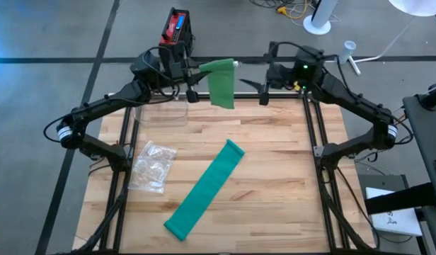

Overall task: Roll bandage
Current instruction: Roll the green bandage

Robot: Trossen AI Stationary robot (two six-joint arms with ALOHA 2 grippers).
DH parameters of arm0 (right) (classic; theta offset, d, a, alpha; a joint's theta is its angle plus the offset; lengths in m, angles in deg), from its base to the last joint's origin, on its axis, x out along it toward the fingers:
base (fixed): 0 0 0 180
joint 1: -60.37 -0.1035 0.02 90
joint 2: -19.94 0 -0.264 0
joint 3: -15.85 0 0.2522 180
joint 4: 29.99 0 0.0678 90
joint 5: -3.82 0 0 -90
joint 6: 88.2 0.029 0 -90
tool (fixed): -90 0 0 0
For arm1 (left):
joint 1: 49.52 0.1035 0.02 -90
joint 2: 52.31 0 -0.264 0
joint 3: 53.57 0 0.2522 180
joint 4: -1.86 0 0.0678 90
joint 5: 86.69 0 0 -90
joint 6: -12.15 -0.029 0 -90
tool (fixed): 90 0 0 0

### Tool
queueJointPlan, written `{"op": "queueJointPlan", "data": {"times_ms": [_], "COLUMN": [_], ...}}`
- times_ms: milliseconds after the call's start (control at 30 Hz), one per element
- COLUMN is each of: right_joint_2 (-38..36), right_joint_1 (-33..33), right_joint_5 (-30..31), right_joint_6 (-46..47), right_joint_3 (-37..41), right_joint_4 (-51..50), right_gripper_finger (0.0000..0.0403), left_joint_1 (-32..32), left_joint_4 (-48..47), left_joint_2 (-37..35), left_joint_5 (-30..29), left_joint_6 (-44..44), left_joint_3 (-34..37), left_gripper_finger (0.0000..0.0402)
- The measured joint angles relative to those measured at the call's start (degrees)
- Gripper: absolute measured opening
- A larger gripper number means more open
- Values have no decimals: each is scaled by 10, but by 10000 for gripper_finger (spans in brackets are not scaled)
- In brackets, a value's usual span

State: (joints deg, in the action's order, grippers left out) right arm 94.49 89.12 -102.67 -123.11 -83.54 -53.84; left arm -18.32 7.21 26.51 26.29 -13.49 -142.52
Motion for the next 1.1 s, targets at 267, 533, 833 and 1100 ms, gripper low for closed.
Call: {"op": "queueJointPlan", "data": {"times_ms": [267, 533, 833, 1100], "right_joint_2": [17, 52, 63, 74], "right_joint_1": [-10, -32, -33, -32], "right_joint_5": [-91, -87, -45, -44], "right_joint_6": [-11, -89, -112, -109], "right_joint_3": [0, 0, 0, 2], "right_joint_4": [97, 117, 92, 55], "right_gripper_finger": [270, 241, 215, 217], "left_joint_1": [-1, -1, -1, -5], "left_joint_4": [-32, -56, -88, -120], "left_joint_2": [-1, 0, 0, -1], "left_joint_5": [0, 0, 0, 0], "left_joint_6": [-93, -100, -119, -125], "left_joint_3": [0, 0, 1, 1], "left_gripper_finger": [44, 44, 44, 44]}}
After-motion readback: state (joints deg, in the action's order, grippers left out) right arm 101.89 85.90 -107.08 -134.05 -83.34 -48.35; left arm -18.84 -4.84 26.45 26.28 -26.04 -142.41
